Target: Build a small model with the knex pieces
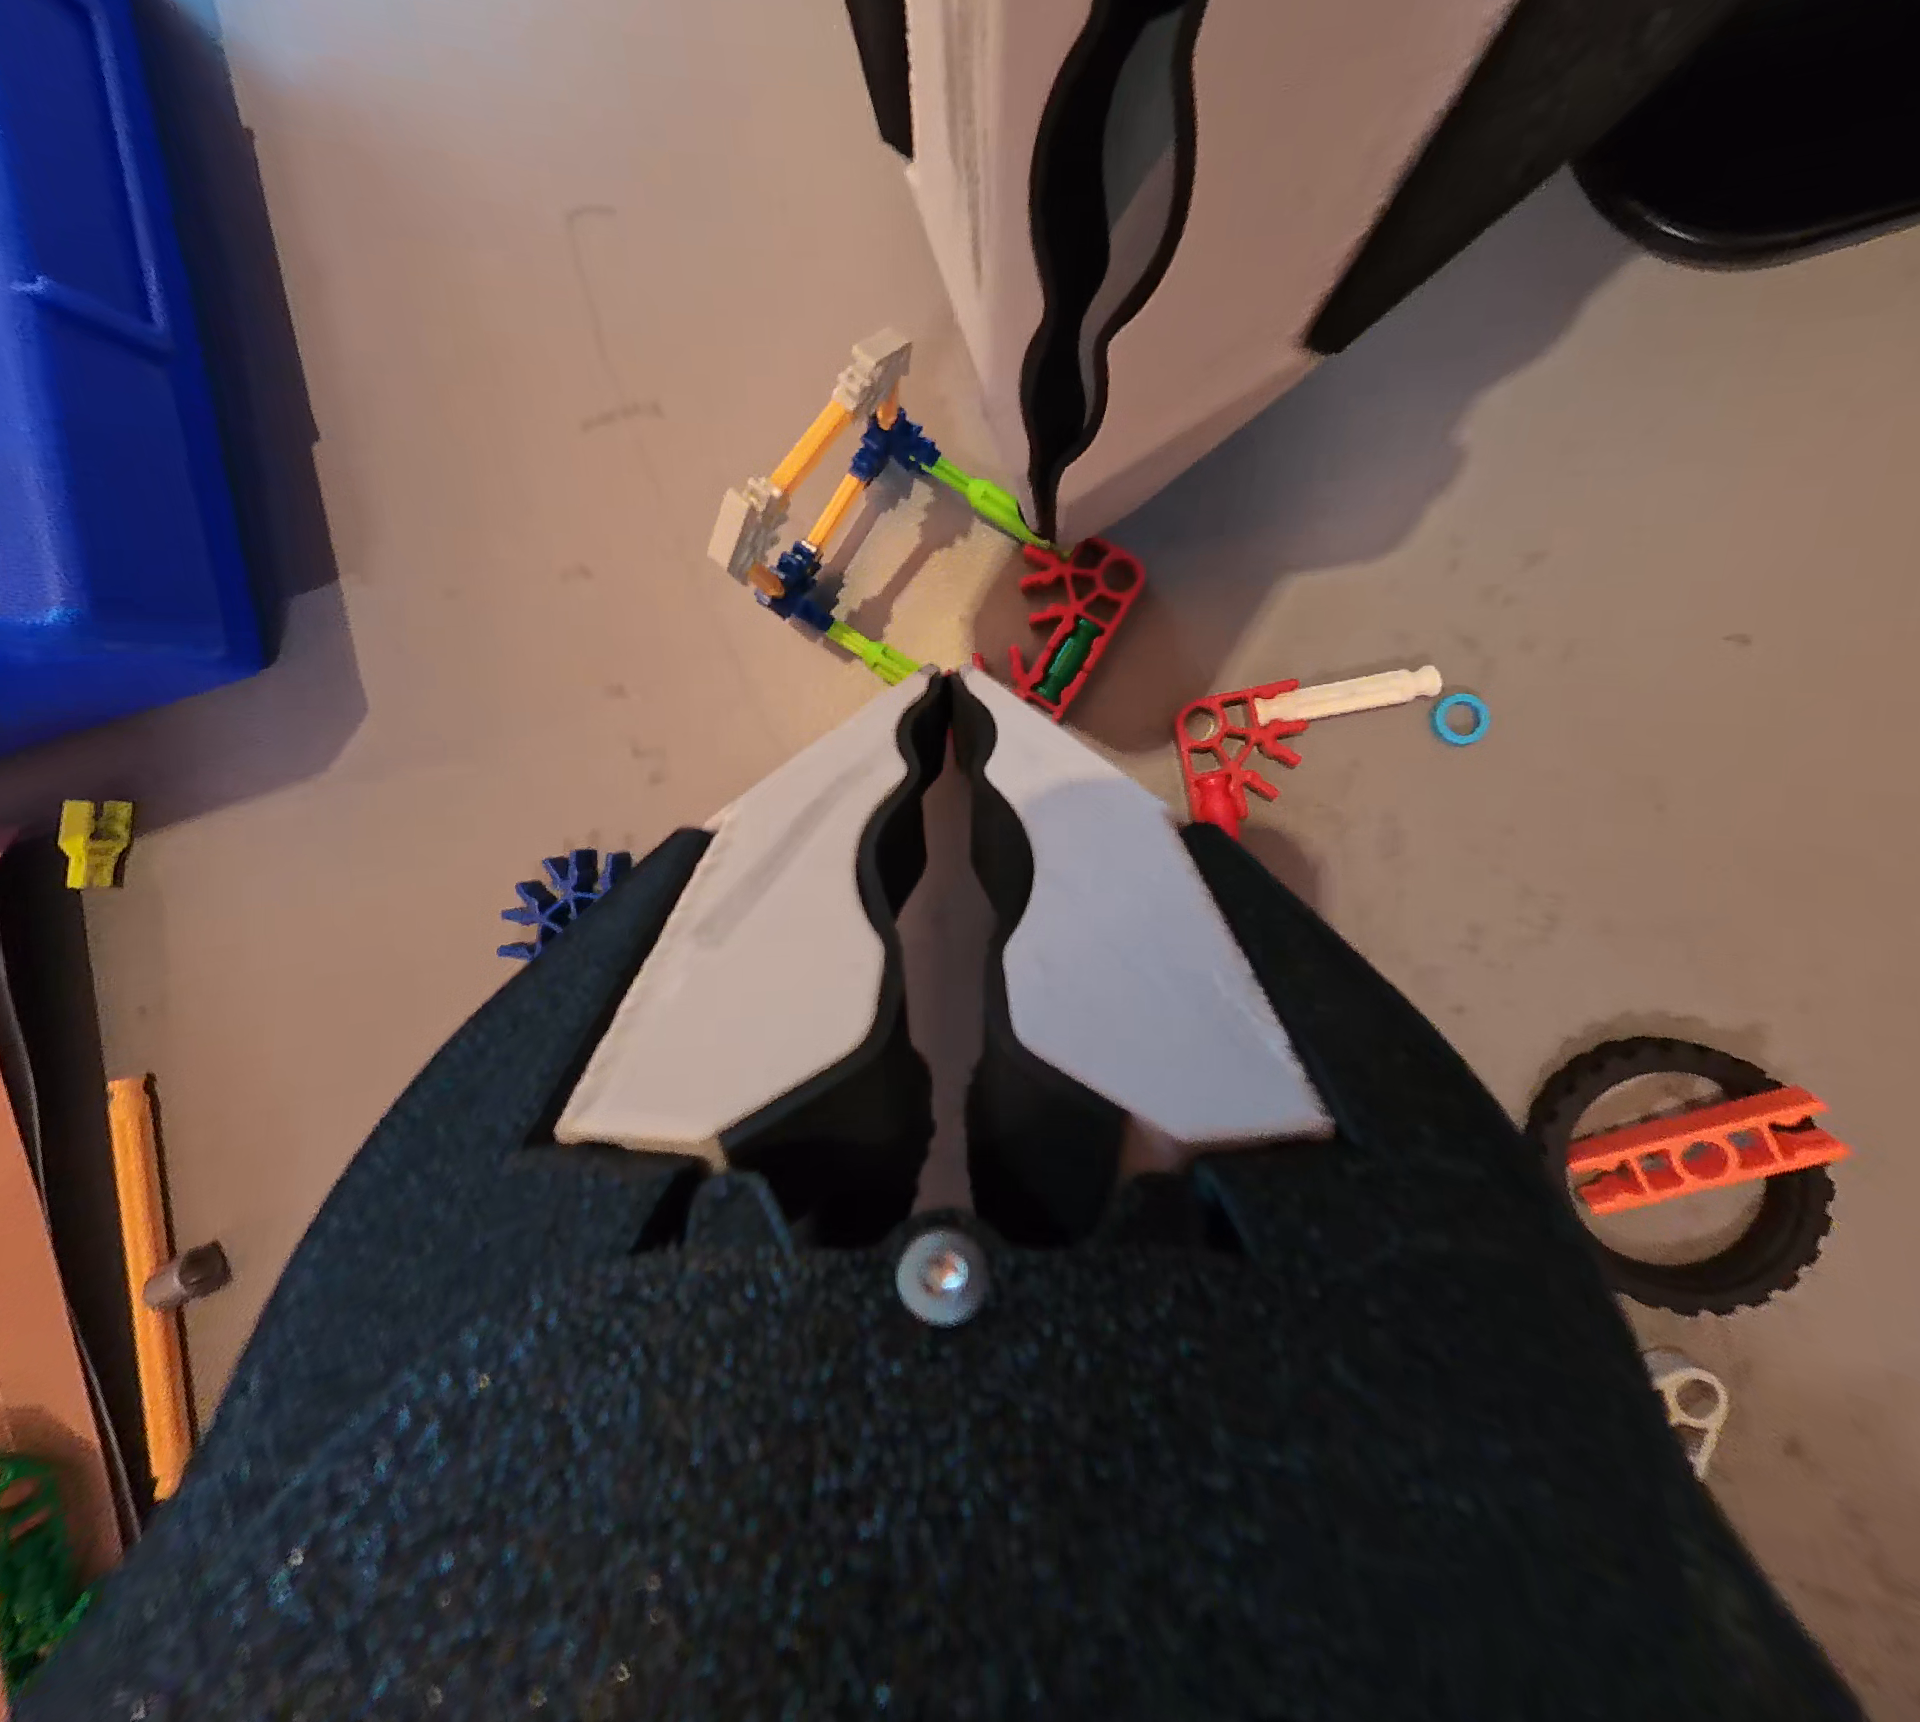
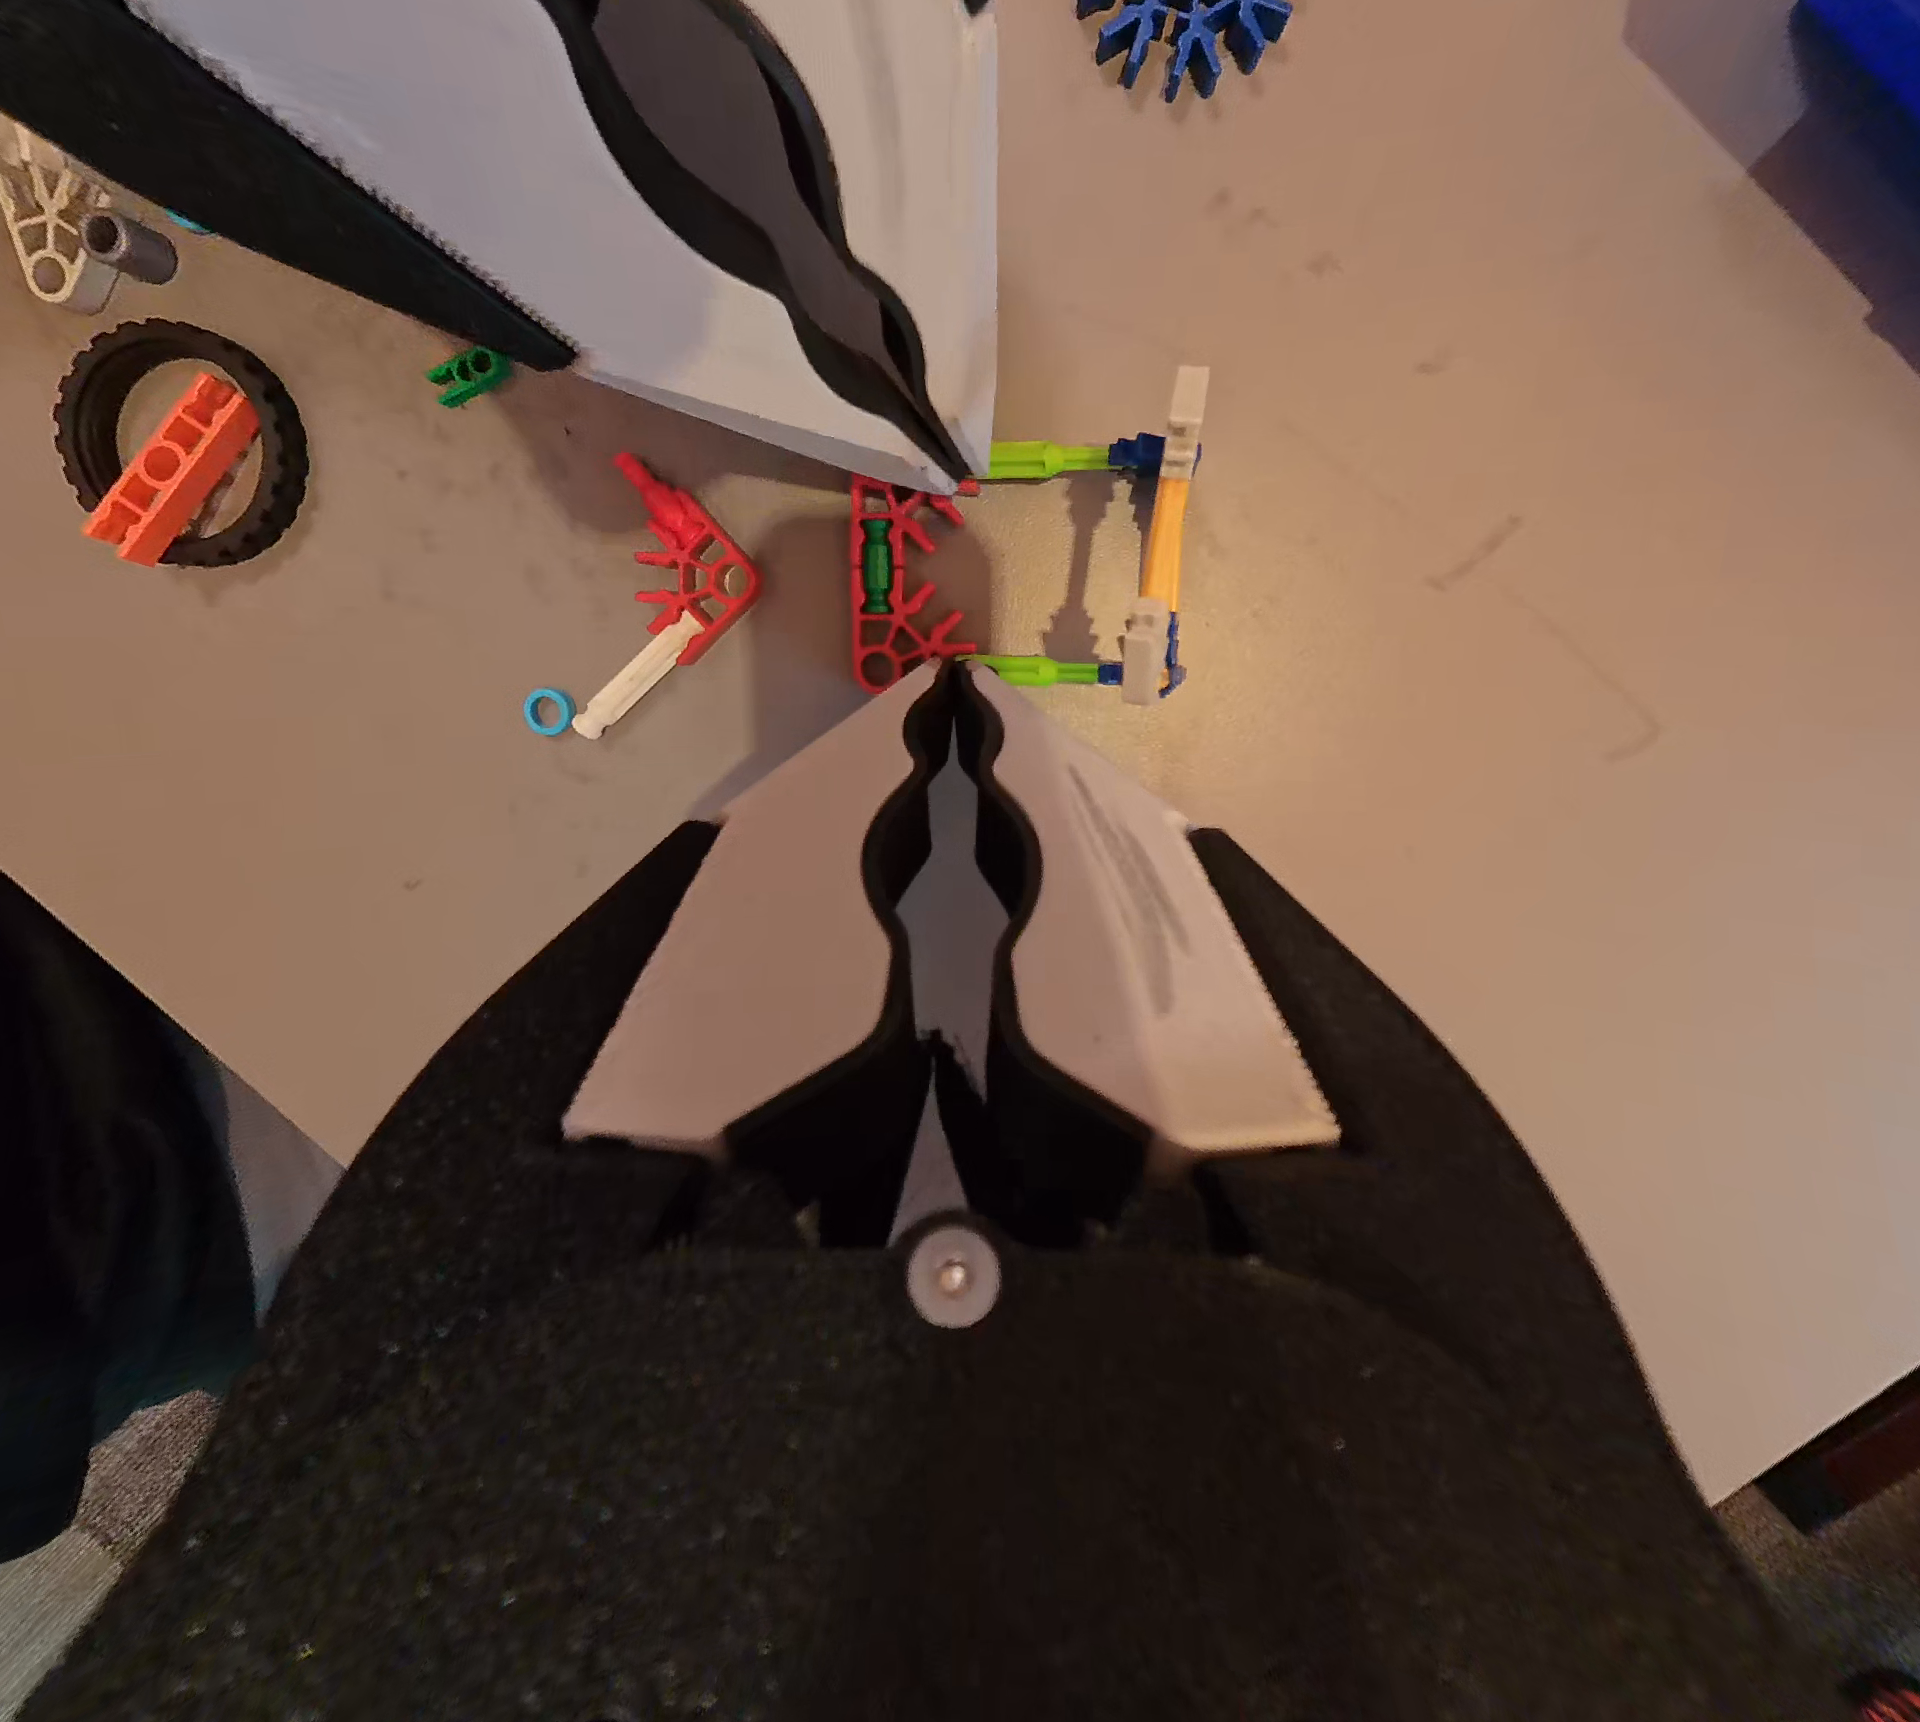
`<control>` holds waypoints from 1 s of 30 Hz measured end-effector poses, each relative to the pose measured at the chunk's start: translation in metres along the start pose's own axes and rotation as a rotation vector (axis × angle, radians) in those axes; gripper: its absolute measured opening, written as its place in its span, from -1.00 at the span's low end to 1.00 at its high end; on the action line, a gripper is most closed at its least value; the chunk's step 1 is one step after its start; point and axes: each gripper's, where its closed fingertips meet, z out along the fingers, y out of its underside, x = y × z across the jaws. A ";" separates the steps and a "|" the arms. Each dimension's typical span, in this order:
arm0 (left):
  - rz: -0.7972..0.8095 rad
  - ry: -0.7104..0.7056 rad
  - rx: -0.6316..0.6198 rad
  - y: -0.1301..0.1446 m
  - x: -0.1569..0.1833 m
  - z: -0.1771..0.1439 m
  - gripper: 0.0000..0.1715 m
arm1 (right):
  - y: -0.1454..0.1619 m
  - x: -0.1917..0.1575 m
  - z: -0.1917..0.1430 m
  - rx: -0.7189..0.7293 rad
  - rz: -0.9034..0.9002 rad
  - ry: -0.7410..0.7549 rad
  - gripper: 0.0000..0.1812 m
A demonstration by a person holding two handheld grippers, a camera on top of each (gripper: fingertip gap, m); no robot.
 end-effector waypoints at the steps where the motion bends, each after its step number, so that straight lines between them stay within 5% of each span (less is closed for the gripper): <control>1: -0.003 -0.001 -0.007 0.001 0.000 0.001 -1.00 | 0.000 0.000 0.000 -0.001 -0.001 0.000 -1.00; 30: -0.124 0.027 0.024 0.003 -0.002 0.001 -1.00 | 0.000 0.000 0.000 -0.001 -0.011 0.008 -1.00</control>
